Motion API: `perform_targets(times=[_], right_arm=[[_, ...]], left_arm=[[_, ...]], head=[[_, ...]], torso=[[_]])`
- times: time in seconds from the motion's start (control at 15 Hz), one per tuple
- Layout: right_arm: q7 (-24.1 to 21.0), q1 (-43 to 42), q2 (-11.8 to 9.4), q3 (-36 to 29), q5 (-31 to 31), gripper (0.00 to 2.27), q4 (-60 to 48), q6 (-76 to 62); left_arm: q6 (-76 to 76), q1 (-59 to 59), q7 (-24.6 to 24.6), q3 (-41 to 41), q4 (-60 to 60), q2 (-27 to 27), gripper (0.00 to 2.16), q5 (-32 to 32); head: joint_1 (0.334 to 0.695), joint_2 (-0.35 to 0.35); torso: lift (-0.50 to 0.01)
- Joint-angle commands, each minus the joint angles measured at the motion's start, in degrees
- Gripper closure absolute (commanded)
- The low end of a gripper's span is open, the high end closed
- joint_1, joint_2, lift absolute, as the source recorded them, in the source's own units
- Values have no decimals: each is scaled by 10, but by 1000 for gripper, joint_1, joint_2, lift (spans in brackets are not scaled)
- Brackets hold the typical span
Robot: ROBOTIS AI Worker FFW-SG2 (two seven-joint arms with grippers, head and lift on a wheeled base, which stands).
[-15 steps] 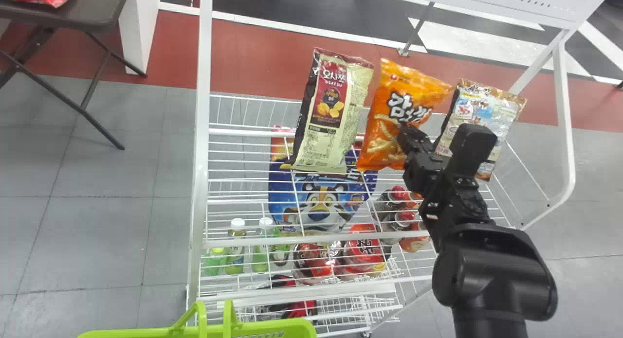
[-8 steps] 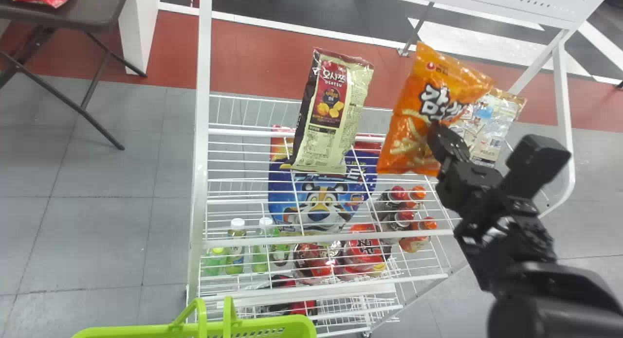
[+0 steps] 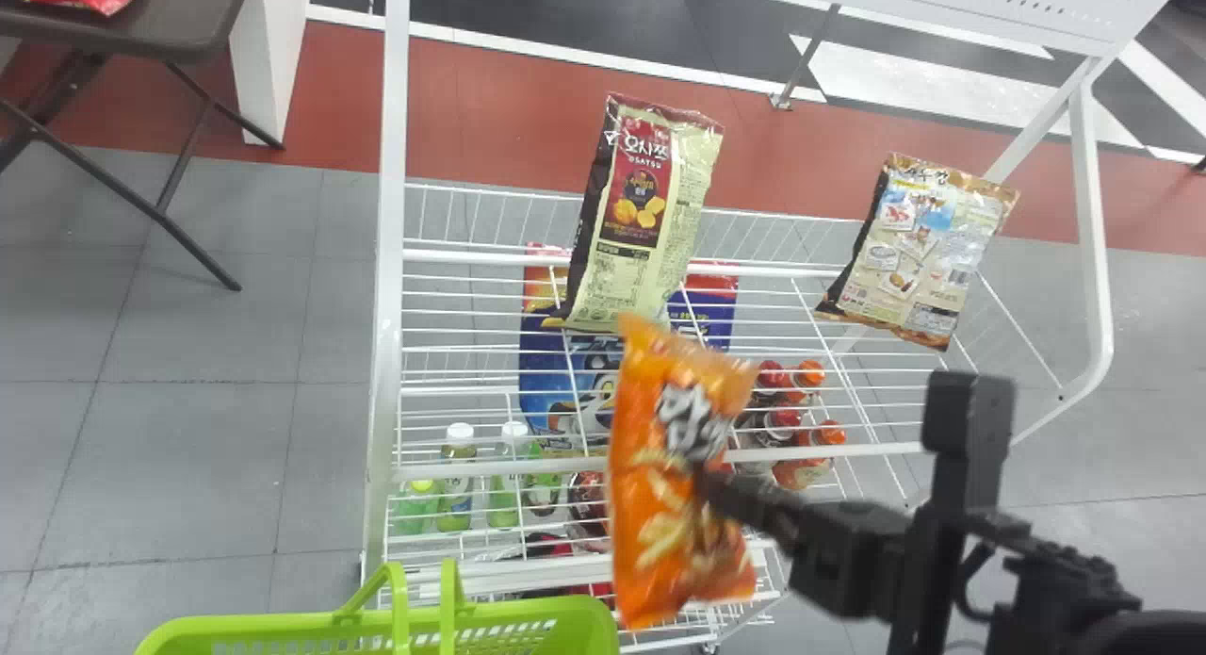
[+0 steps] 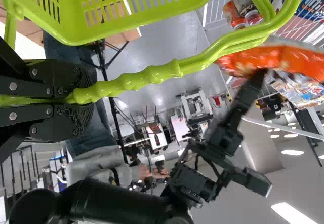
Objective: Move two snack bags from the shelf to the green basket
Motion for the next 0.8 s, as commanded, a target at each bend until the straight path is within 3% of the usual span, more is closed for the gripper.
perform_targets(times=[0.0, 0.27, 0.73], right_arm=[[16, 17, -1, 19, -6, 2250, -14, 72], [32, 40, -9, 31, -10, 2250, -40, 72], [59, 66, -11, 17, -77, 2250, -72, 72]], left_arm=[[0, -1, 0, -1, -1, 0, 2118, -1], [0, -4, 2, -2, 0, -1, 2118, -1], [0, -4, 9, -15, -2, -2, 2118, -5]], head=[[695, -350], [695, -350], [695, -350]], torso=[[-16], [-16], [-16]])
